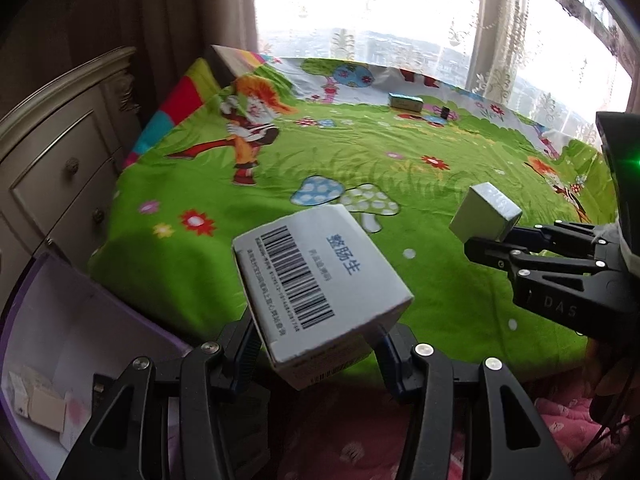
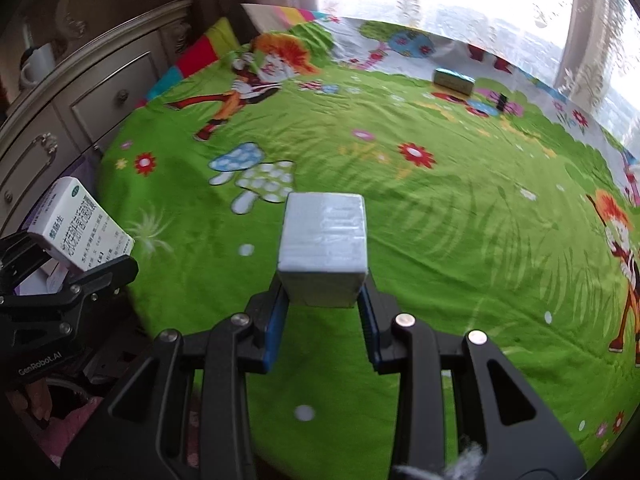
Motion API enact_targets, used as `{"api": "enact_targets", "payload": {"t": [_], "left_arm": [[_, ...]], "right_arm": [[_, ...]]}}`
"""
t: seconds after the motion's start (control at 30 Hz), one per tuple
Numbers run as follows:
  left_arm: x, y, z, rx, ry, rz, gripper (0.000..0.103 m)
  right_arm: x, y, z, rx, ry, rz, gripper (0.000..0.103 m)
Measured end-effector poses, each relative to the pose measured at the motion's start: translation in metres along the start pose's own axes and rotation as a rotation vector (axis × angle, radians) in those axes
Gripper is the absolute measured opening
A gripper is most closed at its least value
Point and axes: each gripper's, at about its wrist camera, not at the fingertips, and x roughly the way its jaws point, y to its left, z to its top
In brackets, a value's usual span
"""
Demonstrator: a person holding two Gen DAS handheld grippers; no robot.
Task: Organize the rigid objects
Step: 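Carry the white cube box and barcode box over the storage box, then open the left tool over the storage box while the right tool releases the cube box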
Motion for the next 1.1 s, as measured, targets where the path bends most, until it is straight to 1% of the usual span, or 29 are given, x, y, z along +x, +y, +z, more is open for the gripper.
{"api": "enact_targets", "payload": {"t": [0.1, 0.2, 0.5, 0.67, 0.8, 0.93, 1.1], "left_arm": [[-0.013, 0.017, -0.005, -0.037, -0.018, 0.021, 0.052], [-0.025, 0.033, -0.009, -0.065, -0.041, 0.061, 0.052], [-0.05, 0.077, -0.021, -0.156, -0.055, 0.124, 0.052], [-0.059, 0.108, -0.032, -0.219, -0.044, 0.191, 0.052], [-0.065, 0.137, -0.044, -0.27, -0.025, 0.263, 0.052], [-0.073, 0.164, -0.056, -0.323, -0.016, 0.327, 0.052], [-0.085, 0.196, -0.064, -0.384, -0.023, 0.4, 0.052]], "right_arm": [[-0.004, 0.016, 0.003, -0.042, -0.006, 0.017, 0.038], [-0.009, 0.039, 0.008, -0.109, -0.018, 0.048, 0.038], [-0.021, 0.111, 0.022, -0.307, -0.053, 0.163, 0.038], [-0.022, 0.149, 0.026, -0.385, -0.04, 0.25, 0.038], [-0.019, 0.192, 0.027, -0.496, -0.02, 0.301, 0.038], [-0.016, 0.23, 0.026, -0.577, -0.001, 0.365, 0.038], [-0.008, 0.273, 0.019, -0.672, 0.026, 0.426, 0.038]]}}
